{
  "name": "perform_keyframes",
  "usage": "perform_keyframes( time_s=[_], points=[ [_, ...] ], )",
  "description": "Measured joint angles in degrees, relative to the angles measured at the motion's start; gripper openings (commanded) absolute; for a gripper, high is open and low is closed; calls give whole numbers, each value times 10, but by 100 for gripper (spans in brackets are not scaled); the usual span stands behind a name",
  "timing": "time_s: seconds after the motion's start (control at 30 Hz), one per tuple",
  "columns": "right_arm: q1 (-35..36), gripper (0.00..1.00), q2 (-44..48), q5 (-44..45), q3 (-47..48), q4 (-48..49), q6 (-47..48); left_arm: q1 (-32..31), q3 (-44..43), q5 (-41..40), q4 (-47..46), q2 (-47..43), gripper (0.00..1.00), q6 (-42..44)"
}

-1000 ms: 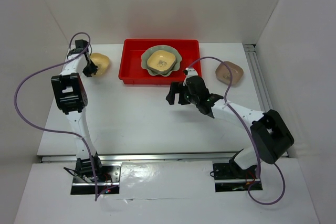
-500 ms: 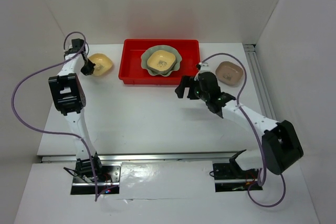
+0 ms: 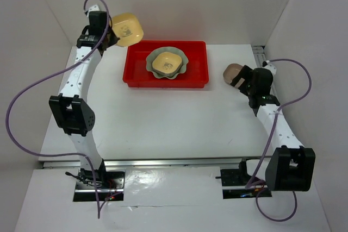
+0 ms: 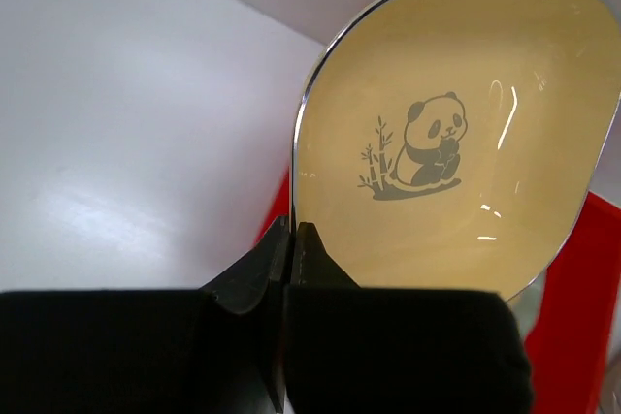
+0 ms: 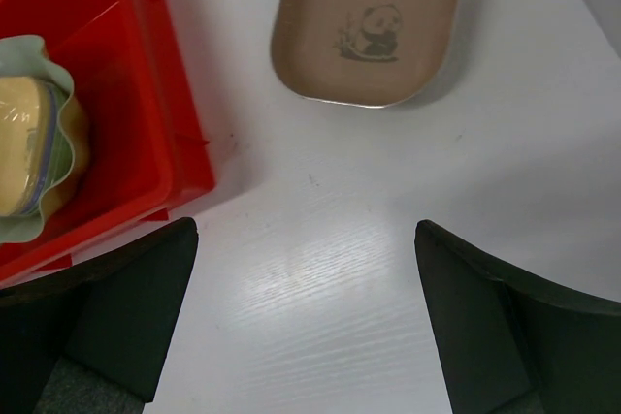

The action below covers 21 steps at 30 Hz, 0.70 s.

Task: Place the plates into the plastic bin on the countertop

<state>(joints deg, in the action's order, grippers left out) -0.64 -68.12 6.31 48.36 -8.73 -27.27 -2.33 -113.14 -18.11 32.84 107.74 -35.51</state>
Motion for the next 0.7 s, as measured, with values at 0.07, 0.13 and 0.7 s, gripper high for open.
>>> perform_keyframes(
  time_s=[0.07,0.13,0.7],
  points=[
    [-30,100,0,-10,-3,-5,1,-22,-33,53,-17,22,0,34],
    [-63,100,-6,-19,-3,-4,1,-40,-70,96,-25,57,0,70],
    [-110,100,-74,-65,5,4,-1,-79,-183,356,-80,291,0,265]
  ],
)
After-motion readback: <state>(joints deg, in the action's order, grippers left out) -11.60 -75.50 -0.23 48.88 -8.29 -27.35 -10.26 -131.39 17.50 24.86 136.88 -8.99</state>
